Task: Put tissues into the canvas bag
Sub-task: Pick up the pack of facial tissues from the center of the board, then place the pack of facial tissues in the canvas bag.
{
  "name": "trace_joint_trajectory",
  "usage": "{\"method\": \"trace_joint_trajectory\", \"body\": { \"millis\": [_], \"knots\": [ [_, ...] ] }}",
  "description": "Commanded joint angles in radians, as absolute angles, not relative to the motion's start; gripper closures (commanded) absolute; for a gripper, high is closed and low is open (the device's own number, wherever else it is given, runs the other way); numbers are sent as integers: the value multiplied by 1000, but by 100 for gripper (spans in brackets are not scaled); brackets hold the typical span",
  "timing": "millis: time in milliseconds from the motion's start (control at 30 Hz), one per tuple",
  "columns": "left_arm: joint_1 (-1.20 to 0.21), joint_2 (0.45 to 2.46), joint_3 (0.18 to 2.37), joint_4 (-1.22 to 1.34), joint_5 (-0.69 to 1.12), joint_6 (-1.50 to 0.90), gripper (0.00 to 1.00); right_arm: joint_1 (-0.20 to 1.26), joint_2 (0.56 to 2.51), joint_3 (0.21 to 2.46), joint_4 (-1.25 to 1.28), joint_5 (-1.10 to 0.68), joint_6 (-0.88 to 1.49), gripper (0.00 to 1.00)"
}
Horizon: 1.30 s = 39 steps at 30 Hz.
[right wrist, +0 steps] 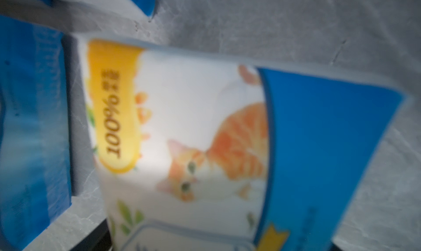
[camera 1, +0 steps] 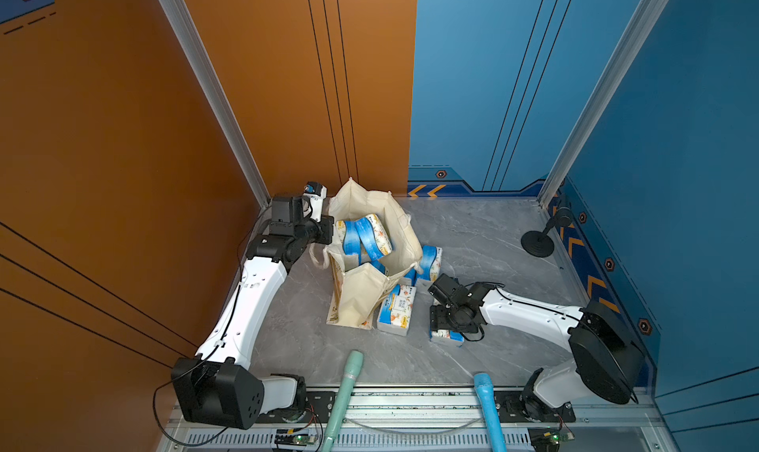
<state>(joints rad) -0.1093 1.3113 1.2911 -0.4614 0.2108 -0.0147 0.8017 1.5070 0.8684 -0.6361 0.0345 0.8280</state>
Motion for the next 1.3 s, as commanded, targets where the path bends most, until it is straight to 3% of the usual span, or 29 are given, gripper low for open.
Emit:
{"method": "trace_joint_trajectory", "body": {
  "millis": [0,200,400,567,733,867,1100,1267],
  "knots": [
    [-101,1319,1286,-460,229,-3,100,789,1494,854,-663,61,807,19],
    [-100,1322,1287,-460,232,-5,100,745,1368,875,-722,87,772,29],
    [-100,1324,1290,-463,235,-5,100,649,1163,985,-816,189,687,33],
    [-100,1322,1291,-467,230,0,100,617,1120,1181,-835,251,569,34],
    [-100,1327,1290,-466,232,-2,100,655,1234,1435,-791,232,419,34],
    [-100,1332,1290,-467,236,-3,100,725,1375,1609,-700,117,339,34],
    [-100,1333,1291,-470,235,-2,100,853,1755,2003,-705,-29,234,33],
    [-99,1334,1294,-471,239,-1,100,868,1950,2178,-754,-80,230,33]
  ]
}}
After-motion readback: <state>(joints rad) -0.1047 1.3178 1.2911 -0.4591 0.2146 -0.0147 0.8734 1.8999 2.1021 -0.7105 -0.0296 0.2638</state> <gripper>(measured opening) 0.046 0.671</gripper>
